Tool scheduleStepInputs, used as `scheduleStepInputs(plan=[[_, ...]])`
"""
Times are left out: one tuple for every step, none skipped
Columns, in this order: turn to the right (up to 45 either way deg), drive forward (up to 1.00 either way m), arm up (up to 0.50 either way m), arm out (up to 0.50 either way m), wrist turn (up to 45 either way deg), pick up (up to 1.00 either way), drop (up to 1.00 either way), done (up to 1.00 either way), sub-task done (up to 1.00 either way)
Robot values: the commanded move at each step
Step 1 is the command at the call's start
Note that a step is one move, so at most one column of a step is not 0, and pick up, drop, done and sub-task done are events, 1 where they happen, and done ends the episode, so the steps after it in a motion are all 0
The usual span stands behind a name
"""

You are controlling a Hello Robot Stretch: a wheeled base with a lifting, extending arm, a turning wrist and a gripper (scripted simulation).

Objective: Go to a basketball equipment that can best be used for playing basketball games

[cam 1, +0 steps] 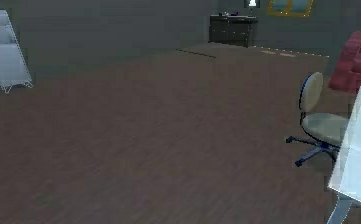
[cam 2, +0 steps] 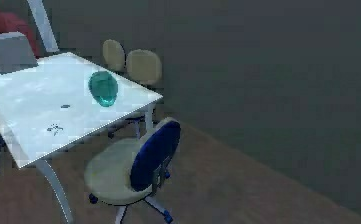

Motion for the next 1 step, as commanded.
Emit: scheduleStepInputs(plan=[[0.0,0.45,0.00,0.00,0.0,0.00,0.00,0.00,0.00]])
